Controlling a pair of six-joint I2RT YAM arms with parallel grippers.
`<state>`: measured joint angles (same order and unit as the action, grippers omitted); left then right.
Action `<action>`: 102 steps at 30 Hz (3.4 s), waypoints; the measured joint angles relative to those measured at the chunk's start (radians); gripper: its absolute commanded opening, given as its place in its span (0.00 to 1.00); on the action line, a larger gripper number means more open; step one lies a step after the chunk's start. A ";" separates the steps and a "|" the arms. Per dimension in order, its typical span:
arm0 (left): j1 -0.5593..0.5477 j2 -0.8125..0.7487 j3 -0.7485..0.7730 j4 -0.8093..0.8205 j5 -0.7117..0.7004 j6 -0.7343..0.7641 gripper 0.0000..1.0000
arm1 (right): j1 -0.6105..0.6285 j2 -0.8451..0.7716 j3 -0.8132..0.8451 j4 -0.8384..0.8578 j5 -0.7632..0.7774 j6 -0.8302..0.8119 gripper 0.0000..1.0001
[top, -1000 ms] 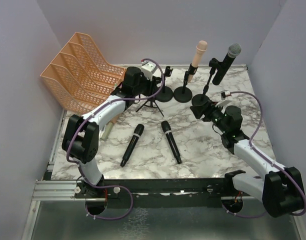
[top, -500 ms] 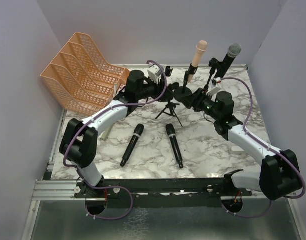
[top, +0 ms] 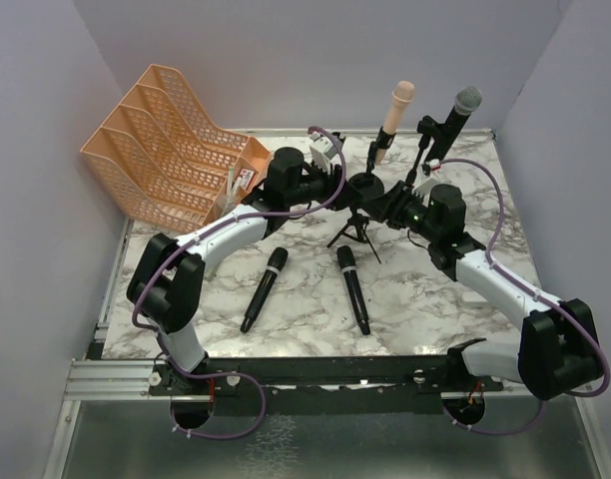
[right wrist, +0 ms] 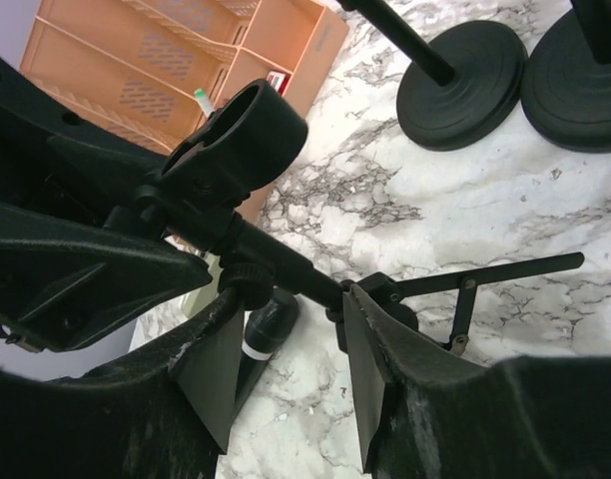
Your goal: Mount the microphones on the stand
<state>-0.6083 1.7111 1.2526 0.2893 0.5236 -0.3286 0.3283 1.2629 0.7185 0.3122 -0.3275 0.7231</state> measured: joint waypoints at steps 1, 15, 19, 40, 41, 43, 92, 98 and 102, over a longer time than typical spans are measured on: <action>-0.001 0.005 0.000 0.003 0.000 -0.004 0.20 | 0.000 -0.002 -0.004 0.002 -0.001 0.000 0.52; -0.027 0.038 0.000 0.063 0.010 -0.069 0.21 | 0.000 -0.034 -0.080 0.099 -0.012 -0.078 0.49; -0.026 0.051 0.000 0.068 0.010 -0.074 0.21 | 0.000 -0.002 -0.080 0.124 -0.016 -0.119 0.43; -0.013 0.068 0.000 0.066 0.047 -0.131 0.21 | 0.006 0.002 -0.153 0.312 -0.114 -0.465 0.04; -0.013 0.069 0.000 0.066 0.053 -0.140 0.21 | 0.006 -0.005 -0.161 0.321 -0.124 -0.496 0.04; -0.011 0.072 0.000 0.068 0.066 -0.166 0.20 | 0.006 -0.019 -0.169 0.323 -0.142 -0.559 0.04; 0.008 -0.189 -0.334 0.309 0.072 -0.052 0.71 | 0.031 -0.098 -0.011 0.207 -0.151 -0.299 0.01; -0.023 -0.139 -0.285 0.369 0.053 -0.097 0.50 | 0.031 -0.098 -0.009 0.200 -0.207 -0.244 0.01; -0.034 -0.135 -0.282 0.398 0.064 -0.108 0.40 | 0.030 -0.103 -0.007 0.200 -0.221 -0.212 0.02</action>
<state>-0.6418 1.5764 0.9703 0.6872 0.5873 -0.4370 0.3580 1.1595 0.7116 0.5121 -0.5484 0.5110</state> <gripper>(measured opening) 0.464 0.231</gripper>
